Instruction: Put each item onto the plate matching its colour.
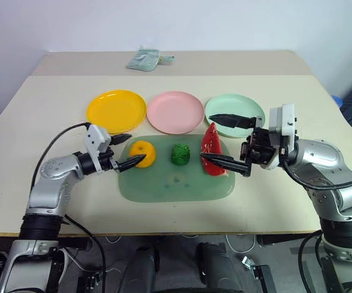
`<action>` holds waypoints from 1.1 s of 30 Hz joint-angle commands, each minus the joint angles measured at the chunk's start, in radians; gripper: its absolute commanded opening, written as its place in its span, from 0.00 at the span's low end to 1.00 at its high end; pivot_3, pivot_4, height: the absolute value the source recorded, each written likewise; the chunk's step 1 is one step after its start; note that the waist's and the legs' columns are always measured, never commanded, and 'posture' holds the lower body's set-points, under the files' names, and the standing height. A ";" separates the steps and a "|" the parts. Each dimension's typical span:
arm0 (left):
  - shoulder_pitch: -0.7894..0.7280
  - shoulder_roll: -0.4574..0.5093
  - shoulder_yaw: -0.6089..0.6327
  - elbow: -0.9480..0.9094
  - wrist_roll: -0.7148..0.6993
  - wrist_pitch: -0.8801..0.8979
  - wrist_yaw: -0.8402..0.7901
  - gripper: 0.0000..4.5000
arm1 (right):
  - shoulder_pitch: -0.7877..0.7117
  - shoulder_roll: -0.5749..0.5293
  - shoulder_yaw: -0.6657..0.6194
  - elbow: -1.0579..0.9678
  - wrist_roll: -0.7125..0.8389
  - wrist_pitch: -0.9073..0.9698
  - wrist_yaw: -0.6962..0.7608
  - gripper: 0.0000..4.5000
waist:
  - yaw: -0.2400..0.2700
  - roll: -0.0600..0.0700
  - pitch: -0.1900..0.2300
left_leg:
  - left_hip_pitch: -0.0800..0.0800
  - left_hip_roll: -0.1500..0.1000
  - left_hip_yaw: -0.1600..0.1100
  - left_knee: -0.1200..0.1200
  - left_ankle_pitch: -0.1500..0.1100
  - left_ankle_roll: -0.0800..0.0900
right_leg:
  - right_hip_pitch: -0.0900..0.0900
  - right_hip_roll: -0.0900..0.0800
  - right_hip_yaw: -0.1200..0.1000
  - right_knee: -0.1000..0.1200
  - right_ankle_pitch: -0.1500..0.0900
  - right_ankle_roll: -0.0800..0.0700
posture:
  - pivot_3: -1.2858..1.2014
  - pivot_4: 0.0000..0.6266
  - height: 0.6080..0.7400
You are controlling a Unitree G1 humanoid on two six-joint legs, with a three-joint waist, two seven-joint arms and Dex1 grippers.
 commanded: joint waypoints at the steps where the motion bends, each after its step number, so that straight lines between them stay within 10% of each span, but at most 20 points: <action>1: -0.011 -0.010 -0.018 0.026 0.044 -0.056 0.000 1.00 | -0.010 0.002 -0.021 -0.042 0.015 -0.005 -0.013 0.99 | 0.000 0.000 0.000 | 0.000 0.000 0.000 0.000 0.000 0.000 | 0.000 0.000 0.000 0.000 0.000 0.000 | 0.52 0.24 1.00; 5: -0.002 -0.025 -0.037 0.038 0.058 -0.054 -0.005 1.00 | -0.013 -0.001 -0.020 -0.037 0.012 -0.006 -0.012 0.99 | 0.001 0.000 0.000 | 0.000 0.000 0.000 0.000 0.000 0.000 | 0.000 0.000 0.000 0.000 0.000 0.000 | 0.52 0.24 1.00; 9: -0.020 -0.046 -0.005 0.059 0.061 -0.082 0.042 0.76 | -0.013 -0.005 -0.015 -0.030 0.000 -0.011 -0.010 1.00 | 0.001 0.000 0.000 | 0.000 0.000 0.000 0.000 0.000 0.000 | 0.000 0.000 0.000 0.000 0.000 0.000 | 0.52 0.24 1.00; 24: -0.365 -0.140 0.185 0.330 0.143 -0.108 0.599 0.76 | -0.135 0.091 0.061 0.132 -0.188 -0.096 -0.119 1.00 | -0.002 0.000 0.000 | 0.000 0.000 0.000 0.000 0.000 0.000 | 0.000 0.000 0.000 0.000 0.000 0.000 | 0.52 0.24 1.00; 33: -0.466 -0.204 0.200 0.591 0.141 -0.233 0.644 0.76 | -0.167 0.124 0.063 0.232 -0.274 -0.184 -0.151 1.00 | 0.004 -0.001 0.000 | -0.002 -0.001 0.000 0.000 0.000 0.000 | -0.002 0.000 0.000 0.000 0.000 0.001 | 0.52 0.24 1.00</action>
